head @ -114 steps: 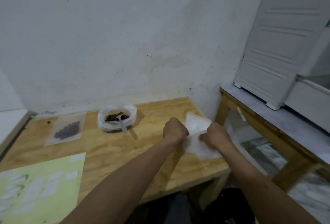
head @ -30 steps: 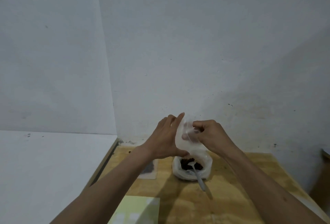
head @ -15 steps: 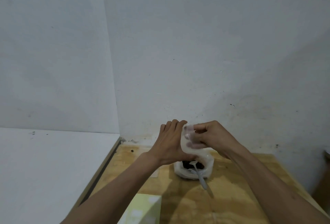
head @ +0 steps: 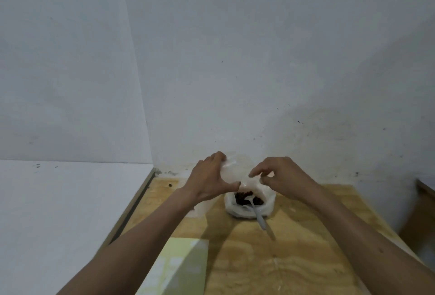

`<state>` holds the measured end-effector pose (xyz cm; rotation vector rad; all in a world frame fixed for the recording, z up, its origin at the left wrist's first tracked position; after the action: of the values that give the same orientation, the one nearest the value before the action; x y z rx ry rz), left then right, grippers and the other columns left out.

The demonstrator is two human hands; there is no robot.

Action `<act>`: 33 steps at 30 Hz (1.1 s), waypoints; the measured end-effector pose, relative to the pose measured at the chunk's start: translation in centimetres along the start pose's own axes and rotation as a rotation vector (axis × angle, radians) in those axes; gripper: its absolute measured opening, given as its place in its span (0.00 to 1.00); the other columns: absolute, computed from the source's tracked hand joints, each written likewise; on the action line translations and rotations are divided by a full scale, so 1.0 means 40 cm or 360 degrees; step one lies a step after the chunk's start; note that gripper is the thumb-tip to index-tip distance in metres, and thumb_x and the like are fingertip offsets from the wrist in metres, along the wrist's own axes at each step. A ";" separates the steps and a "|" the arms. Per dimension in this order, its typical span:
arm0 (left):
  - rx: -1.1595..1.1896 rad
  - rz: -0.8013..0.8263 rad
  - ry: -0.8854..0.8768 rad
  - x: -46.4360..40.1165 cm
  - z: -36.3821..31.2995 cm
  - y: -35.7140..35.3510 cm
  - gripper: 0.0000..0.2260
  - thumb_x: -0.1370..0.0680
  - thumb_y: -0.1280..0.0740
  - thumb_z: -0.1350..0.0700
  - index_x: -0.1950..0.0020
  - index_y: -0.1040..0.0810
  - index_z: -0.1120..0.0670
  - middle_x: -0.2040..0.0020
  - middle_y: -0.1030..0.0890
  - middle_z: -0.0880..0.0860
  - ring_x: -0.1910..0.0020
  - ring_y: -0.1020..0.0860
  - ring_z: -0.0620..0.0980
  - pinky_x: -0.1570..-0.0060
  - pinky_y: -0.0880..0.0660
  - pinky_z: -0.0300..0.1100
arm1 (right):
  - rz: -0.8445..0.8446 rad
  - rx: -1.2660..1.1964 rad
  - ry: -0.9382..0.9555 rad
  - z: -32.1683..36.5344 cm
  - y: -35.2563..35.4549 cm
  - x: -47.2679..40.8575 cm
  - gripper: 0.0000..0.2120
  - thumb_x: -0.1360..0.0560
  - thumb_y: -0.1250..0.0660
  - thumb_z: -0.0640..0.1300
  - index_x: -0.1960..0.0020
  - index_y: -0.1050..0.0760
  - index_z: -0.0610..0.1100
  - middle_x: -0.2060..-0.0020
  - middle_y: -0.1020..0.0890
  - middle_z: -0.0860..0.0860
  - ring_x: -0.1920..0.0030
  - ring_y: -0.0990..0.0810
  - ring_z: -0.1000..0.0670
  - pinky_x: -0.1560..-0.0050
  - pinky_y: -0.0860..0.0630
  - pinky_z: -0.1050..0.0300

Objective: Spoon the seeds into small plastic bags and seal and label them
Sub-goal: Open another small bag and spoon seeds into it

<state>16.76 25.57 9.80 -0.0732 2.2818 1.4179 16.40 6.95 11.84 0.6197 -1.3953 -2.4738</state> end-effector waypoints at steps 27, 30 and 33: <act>0.0248 0.0464 0.0337 0.060 0.058 -0.119 0.40 0.31 0.23 0.37 0.28 0.33 0.55 0.39 0.23 0.51 0.46 0.24 0.50 0.56 0.28 0.40 | -0.0668 -0.0569 -0.1111 -0.240 -0.153 0.087 0.23 0.20 0.40 0.46 0.65 0.20 0.32 0.69 0.17 0.38 0.67 0.16 0.38 0.61 0.17 0.45; 0.0298 0.0438 0.0368 0.057 0.071 -0.104 0.41 0.30 0.23 0.38 0.25 0.35 0.56 0.35 0.24 0.52 0.44 0.26 0.49 0.55 0.31 0.39 | -0.0729 -0.0658 -0.1139 -0.250 -0.118 0.102 0.22 0.20 0.40 0.45 0.64 0.20 0.32 0.69 0.16 0.39 0.68 0.16 0.39 0.60 0.18 0.46; 0.0378 0.0433 0.0397 0.056 0.077 -0.095 0.45 0.30 0.23 0.40 0.22 0.40 0.56 0.28 0.28 0.53 0.36 0.28 0.49 0.47 0.32 0.39 | -0.0818 -0.0650 -0.1090 -0.254 -0.078 0.113 0.21 0.21 0.40 0.44 0.63 0.20 0.31 0.70 0.16 0.38 0.69 0.17 0.38 0.61 0.18 0.44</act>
<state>16.87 26.87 4.59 0.1480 2.7369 1.3129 17.19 -0.93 3.45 0.0167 -0.8976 -3.4721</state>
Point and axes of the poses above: each hand's wrist, its own x-axis away from the middle knuckle, its own y-axis out of the back of the hand, z = x × y, the point moved 7 cm from there along -x, towards the middle knuckle
